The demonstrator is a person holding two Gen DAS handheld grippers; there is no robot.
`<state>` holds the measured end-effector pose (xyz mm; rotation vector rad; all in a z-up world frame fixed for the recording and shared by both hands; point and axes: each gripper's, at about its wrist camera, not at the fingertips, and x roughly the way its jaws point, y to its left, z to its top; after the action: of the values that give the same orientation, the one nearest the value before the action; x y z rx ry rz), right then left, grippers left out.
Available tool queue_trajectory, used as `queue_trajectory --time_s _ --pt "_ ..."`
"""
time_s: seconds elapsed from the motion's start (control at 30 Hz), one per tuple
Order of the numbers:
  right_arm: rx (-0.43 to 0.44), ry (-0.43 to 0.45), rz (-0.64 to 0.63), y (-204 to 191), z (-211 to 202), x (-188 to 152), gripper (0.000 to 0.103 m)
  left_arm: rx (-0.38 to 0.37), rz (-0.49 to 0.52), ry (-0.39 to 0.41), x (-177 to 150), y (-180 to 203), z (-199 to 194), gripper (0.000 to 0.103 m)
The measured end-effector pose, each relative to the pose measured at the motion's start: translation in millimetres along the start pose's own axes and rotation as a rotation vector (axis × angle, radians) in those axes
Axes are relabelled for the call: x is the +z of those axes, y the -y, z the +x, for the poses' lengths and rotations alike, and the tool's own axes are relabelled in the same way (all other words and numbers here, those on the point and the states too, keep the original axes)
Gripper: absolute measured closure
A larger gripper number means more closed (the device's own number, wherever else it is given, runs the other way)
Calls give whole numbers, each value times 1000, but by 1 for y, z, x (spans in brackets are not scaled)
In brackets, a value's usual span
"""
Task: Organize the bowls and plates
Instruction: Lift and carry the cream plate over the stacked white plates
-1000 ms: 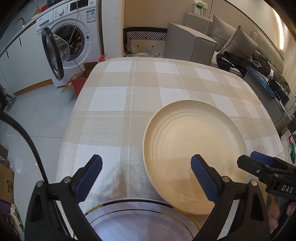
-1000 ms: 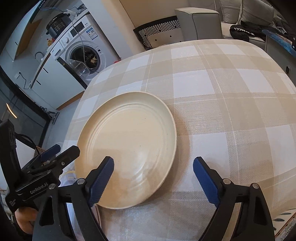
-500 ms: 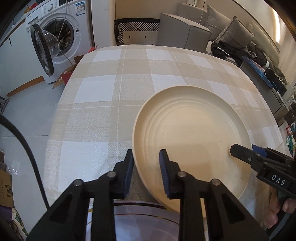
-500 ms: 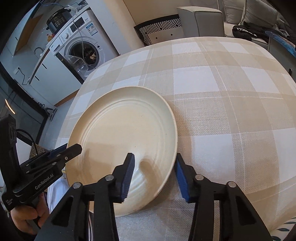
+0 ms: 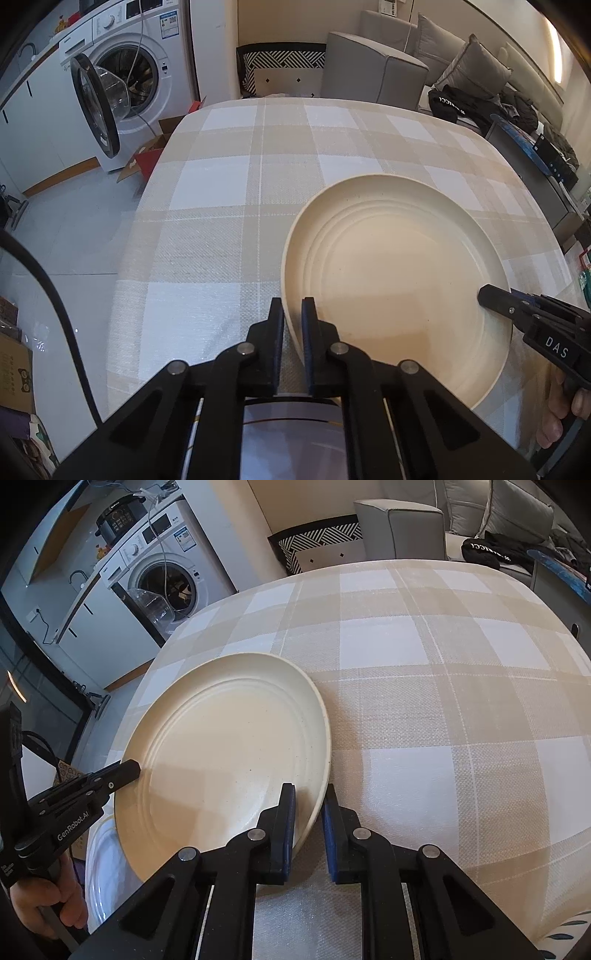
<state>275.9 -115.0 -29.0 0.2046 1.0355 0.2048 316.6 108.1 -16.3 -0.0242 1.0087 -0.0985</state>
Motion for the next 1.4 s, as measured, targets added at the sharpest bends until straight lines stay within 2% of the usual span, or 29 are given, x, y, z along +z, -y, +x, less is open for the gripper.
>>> queue_trajectory --time_s 0.37,0.67,1.03,1.4 --pt "13 36 -18 -7 -20 -1 89 16 12 44 -1 2 -23 96" --pt "42 71 -54 -24 -45 -7 89 43 8 93 -9 -3 -59 96" --pt "101 106 -126 -54 -74 -23 89 90 -14 146 -31 -17 -107 96" --pt "148 94 -207 -79 -85 -46 89 132 -58 158 -62 -34 -130 96"
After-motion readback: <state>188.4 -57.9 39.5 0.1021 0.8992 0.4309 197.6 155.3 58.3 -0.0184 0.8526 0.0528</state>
